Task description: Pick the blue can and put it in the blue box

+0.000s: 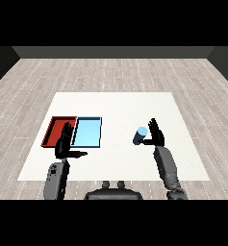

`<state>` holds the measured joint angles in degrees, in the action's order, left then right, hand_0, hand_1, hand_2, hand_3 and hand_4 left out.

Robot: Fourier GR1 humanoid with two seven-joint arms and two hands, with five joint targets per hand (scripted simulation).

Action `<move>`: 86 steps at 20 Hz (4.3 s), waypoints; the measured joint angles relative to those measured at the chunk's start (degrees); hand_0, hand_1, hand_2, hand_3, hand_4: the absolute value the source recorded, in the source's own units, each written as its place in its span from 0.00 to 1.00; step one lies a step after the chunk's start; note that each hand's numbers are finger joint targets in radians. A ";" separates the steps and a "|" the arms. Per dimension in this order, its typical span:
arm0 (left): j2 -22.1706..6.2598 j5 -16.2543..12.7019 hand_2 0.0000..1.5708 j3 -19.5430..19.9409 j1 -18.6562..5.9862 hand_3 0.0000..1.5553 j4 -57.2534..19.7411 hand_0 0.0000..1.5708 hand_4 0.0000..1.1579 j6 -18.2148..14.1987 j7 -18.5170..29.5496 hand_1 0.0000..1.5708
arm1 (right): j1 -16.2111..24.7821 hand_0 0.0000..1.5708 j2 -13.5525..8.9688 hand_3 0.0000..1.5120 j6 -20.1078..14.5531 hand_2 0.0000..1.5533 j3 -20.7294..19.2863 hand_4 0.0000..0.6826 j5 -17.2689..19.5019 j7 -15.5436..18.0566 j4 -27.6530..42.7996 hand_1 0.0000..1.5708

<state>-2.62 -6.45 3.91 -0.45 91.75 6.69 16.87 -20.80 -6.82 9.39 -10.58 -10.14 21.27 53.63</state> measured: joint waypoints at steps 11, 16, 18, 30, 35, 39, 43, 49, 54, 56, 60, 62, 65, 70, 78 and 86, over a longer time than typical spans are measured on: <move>-1.25 -1.56 0.00 1.46 -0.70 0.00 0.14 0.00 0.00 1.03 -0.32 0.00 | -6.32 0.00 1.22 0.00 -0.77 0.00 -0.50 0.00 -1.10 2.20 -10.71 0.00; -1.47 -1.33 0.00 1.70 -0.29 0.00 -0.30 0.00 0.00 1.17 0.11 0.00 | -6.53 0.00 2.34 0.00 -1.26 0.00 0.18 0.00 -0.98 4.42 -12.79 0.00; -0.67 -0.64 0.00 0.77 -0.07 0.00 0.09 0.00 0.00 0.47 -0.20 0.00 | -7.42 0.26 2.59 0.60 -3.11 0.56 0.12 0.00 -0.87 3.56 -12.89 0.26; -0.48 -0.65 0.00 0.61 0.20 0.00 0.39 0.00 0.00 0.64 0.08 0.00 | -8.65 0.96 4.72 0.95 -14.95 0.95 2.82 0.87 2.63 1.51 -10.66 0.96; 0.05 1.26 0.00 -0.53 -0.42 0.00 -0.64 0.00 0.00 -0.32 0.57 0.00 | -8.67 0.92 4.42 0.96 -15.34 0.95 5.29 0.93 3.92 -2.27 -5.00 0.92; 0.41 2.36 0.00 -2.22 1.29 0.00 1.42 0.00 0.00 -0.54 -0.61 0.00 | -7.81 0.92 5.27 0.95 -16.20 0.95 8.38 0.92 4.42 -4.33 2.93 0.92; 1.08 1.57 0.00 -3.26 0.97 0.00 1.01 0.00 0.00 0.37 -1.22 0.00 | -8.59 0.93 5.94 0.95 -17.74 0.94 11.40 0.93 5.36 -6.06 7.96 0.93; 1.91 -1.28 0.00 -5.37 -1.48 0.00 -0.44 0.00 0.00 1.14 -5.35 0.00 | -7.49 0.94 6.43 0.95 -17.74 0.94 13.76 0.94 6.19 -8.23 14.40 0.94; 2.27 -2.24 0.00 -6.55 -3.68 0.00 -3.11 0.00 0.00 0.50 -5.81 0.00 | -4.98 0.95 6.67 0.95 -18.80 0.94 16.18 0.93 6.29 -10.05 18.91 0.95; 2.40 -3.81 0.00 -7.15 -4.79 0.00 -3.45 0.00 0.00 0.13 -6.78 0.00 | -3.56 0.95 6.72 0.95 -19.57 0.94 17.64 0.93 6.39 -10.89 21.00 0.95; 2.53 -5.20 0.00 -11.81 -5.05 0.00 -2.71 0.00 0.00 -2.61 -9.33 0.00 | -3.07 0.92 6.45 0.95 -19.09 0.94 18.61 0.91 5.66 -10.86 22.03 0.92; 2.56 -4.95 0.00 -14.24 -5.87 0.00 -2.66 0.00 0.00 -4.92 -10.75 0.00 | -4.80 0.92 6.59 0.95 -19.68 0.94 18.96 0.90 4.97 -9.73 19.42 0.92; 2.59 -5.16 0.00 -16.91 -7.33 0.00 -4.62 0.00 0.00 -7.65 -10.73 0.00 | -4.16 0.93 6.70 0.95 -20.07 0.95 19.92 0.91 5.12 -10.12 20.69 0.93; 2.60 -4.43 0.00 -18.99 -10.71 0.00 -9.08 0.00 0.00 -10.76 -10.41 0.00 | -5.24 0.92 6.61 0.95 -20.35 0.93 21.16 0.89 5.28 -11.14 21.62 0.92; 2.61 -5.07 0.00 -23.87 -15.47 0.00 -15.99 0.00 0.00 -15.62 -7.88 0.00 | -5.59 0.91 6.78 0.94 -21.04 0.94 24.80 0.90 5.44 -11.27 22.36 0.91; 2.62 -8.36 0.00 -27.58 -17.09 0.00 -20.14 0.00 0.00 -17.96 -5.44 0.00 | -4.54 0.92 6.80 0.94 -22.96 0.94 28.40 0.90 5.33 -10.55 23.15 0.92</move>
<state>0.00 -14.82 -23.67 -17.54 71.61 -11.27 11.43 -25.34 -0.01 -13.56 17.82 -4.81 10.72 76.79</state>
